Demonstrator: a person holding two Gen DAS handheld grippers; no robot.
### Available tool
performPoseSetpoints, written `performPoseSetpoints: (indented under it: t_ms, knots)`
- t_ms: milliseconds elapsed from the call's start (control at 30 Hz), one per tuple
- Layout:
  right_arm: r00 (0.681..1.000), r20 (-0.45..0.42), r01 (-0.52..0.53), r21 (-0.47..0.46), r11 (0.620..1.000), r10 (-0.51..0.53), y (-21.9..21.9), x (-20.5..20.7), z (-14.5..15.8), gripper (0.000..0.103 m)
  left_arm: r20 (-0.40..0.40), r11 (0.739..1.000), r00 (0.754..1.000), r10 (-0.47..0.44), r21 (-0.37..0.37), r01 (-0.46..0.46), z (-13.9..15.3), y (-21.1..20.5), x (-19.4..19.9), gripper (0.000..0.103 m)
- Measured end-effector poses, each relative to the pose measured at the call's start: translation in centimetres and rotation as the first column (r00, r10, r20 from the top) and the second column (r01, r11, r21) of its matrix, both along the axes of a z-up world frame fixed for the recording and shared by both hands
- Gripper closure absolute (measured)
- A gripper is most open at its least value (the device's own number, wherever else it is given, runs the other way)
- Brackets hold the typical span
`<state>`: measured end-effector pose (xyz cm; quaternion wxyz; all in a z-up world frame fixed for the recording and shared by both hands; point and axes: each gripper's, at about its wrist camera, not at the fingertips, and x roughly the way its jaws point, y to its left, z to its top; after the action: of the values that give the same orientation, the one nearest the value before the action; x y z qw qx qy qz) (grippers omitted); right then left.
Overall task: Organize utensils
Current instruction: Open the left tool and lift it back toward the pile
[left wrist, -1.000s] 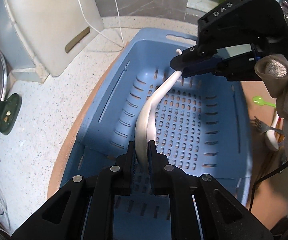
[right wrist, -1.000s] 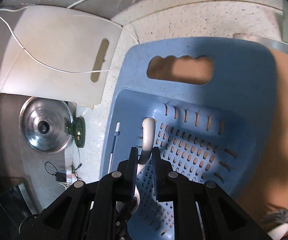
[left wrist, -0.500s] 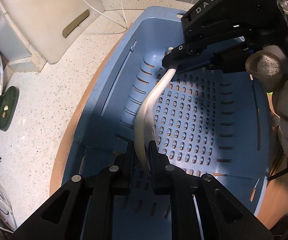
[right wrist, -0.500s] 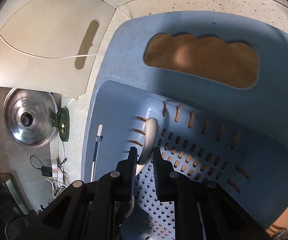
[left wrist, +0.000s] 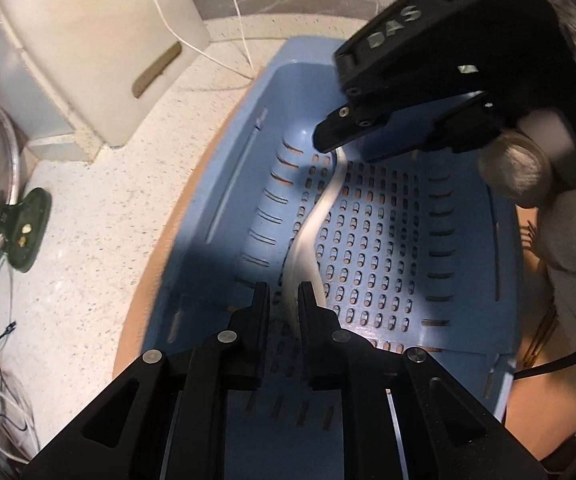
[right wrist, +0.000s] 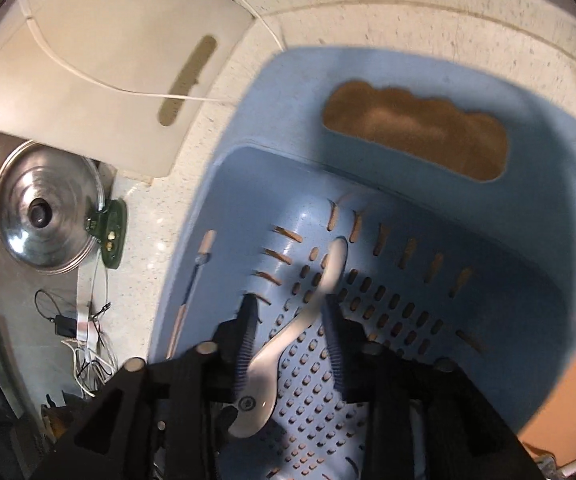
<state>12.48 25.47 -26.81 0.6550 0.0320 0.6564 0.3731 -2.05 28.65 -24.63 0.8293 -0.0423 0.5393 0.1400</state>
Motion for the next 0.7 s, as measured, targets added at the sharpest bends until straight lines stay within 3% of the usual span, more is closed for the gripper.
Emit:
performPoseSetpoints:
  t_ms: [233, 300, 367, 700]
  knots:
    - [0.998, 0.063, -0.014, 0.08, 0.997, 0.009, -3.7, -1.6, 4.6, 0.067, 0.114, 0.999, 0.993, 0.03, 0.021, -0.033, 4.7, -1.7, -2.2, 0.089]
    - [0.996, 0.09, -0.003, 0.113, 0.994, -0.007, -5.4, -1.9, 6.0, 0.064, 0.145, 0.999, 0.989, 0.028, 0.019, -0.031, 6.1, -2.4, -2.6, 0.082]
    - [0.992, 0.122, 0.016, 0.135, 0.991, -0.033, -7.4, -2.3, 7.5, 0.06, 0.181, 1.0, 0.983, 0.017, 0.001, -0.017, 7.4, -3.3, -3.1, 0.076]
    - [0.962, 0.211, 0.146, 0.128, 0.981, -0.171, -18.1, -2.6, 10.2, 0.059, 0.27, 0.992, 0.96, -0.072, -0.084, 0.098, 10.4, -9.4, -3.2, 0.073]
